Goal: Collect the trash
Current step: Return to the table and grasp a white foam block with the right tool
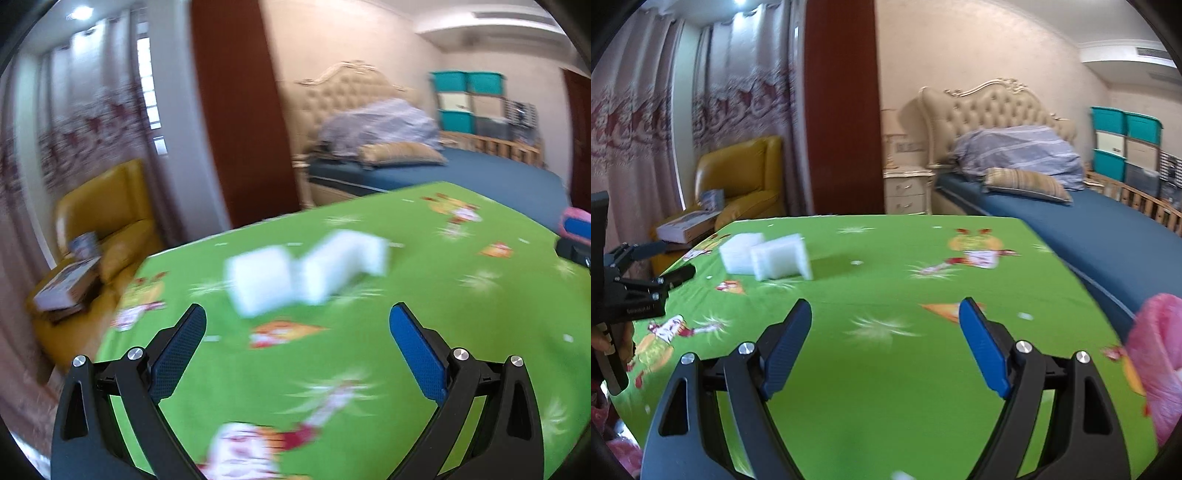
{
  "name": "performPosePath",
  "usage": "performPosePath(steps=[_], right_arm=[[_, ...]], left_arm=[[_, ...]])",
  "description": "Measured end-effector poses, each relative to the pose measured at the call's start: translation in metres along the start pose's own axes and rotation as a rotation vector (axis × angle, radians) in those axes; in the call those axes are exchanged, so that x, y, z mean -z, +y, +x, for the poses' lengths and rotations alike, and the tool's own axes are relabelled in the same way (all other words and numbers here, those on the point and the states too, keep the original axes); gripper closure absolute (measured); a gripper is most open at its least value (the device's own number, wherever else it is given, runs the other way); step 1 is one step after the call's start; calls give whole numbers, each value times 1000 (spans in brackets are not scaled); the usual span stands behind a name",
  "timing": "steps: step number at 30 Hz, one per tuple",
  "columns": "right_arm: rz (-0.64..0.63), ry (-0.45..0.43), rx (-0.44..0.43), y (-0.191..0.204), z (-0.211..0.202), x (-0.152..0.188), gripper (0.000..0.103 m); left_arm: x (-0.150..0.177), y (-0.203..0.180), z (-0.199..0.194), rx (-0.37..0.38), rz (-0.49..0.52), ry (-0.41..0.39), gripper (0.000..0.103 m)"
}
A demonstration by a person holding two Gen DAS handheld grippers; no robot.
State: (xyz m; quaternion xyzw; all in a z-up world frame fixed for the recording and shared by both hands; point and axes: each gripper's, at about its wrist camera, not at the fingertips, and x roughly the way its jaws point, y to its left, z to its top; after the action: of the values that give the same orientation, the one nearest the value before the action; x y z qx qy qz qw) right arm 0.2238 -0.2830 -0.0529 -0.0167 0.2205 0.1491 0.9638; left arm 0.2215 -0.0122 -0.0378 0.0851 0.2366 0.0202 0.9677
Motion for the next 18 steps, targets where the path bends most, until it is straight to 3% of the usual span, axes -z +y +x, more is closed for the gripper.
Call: performPosePath(steps=[3, 8, 13, 18], right_arm=[[-5, 28, -23, 30, 28, -11, 23], [16, 35, -29, 72, 69, -34, 20], [67, 42, 10, 107, 115, -57, 19], [109, 56, 129, 129, 164, -75, 17]], left_arm=[[0, 39, 7, -94, -57, 13, 8], [6, 83, 13, -187, -122, 35, 8], [17, 99, 11, -216, -127, 28, 8], [22, 109, 3, -227, -100, 16, 8]])
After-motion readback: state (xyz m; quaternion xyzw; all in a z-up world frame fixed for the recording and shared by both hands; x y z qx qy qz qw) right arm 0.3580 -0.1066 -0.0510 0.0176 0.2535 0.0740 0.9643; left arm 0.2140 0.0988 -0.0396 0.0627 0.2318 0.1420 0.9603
